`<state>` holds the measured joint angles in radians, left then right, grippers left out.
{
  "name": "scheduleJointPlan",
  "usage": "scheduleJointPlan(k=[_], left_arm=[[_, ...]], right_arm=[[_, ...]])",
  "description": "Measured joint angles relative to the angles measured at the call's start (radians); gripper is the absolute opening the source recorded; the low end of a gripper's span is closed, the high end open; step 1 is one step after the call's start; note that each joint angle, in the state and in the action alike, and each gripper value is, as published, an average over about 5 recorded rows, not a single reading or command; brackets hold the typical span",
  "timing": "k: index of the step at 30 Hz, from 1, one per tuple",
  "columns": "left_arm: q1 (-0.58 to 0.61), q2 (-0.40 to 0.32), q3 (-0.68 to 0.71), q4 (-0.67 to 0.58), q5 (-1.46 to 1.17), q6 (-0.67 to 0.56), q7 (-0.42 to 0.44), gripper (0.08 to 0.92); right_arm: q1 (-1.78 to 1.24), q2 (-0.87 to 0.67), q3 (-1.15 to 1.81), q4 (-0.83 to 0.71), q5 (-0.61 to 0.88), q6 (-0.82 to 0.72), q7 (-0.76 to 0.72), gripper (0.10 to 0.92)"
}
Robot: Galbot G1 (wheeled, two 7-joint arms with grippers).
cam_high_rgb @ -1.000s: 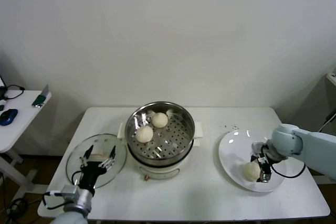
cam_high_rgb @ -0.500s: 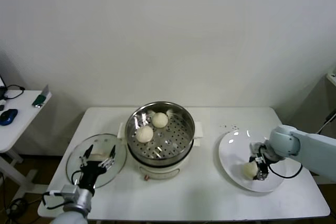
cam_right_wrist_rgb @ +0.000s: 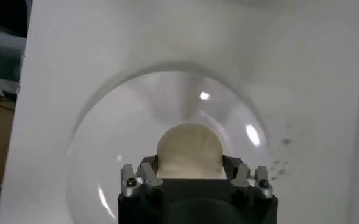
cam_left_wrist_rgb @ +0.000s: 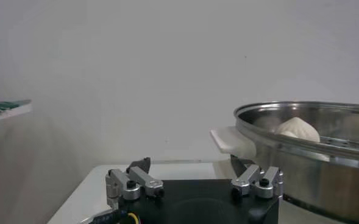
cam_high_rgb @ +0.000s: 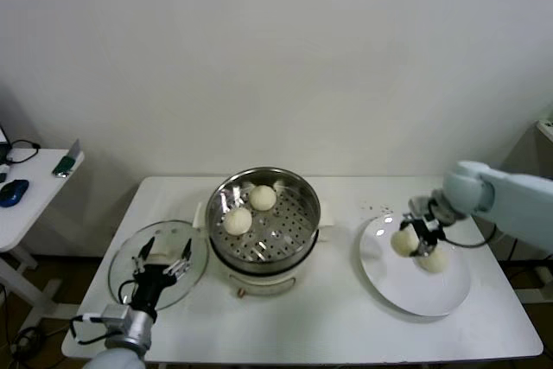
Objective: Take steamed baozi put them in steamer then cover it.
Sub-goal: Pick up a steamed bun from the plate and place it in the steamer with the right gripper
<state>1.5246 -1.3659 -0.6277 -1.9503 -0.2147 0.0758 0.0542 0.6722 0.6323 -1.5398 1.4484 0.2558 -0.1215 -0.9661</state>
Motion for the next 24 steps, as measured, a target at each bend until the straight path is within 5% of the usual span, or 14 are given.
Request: scheduleJointPlan(k=[12,24], left_arm=[[0.006,0.001,-0.008,-0.002,0.000,0.000,0.000,0.823],[0.018,0.002,-0.021,-0.013,-0.011,-0.006,-0.001,0.823]], right_arm=[[0.358,0.256,-0.074,0.075,0.013,0.358,-0.052,0.685],[0.340,0.492,-0.054,0.145,-0.059,0.454,-0.032,0.687]])
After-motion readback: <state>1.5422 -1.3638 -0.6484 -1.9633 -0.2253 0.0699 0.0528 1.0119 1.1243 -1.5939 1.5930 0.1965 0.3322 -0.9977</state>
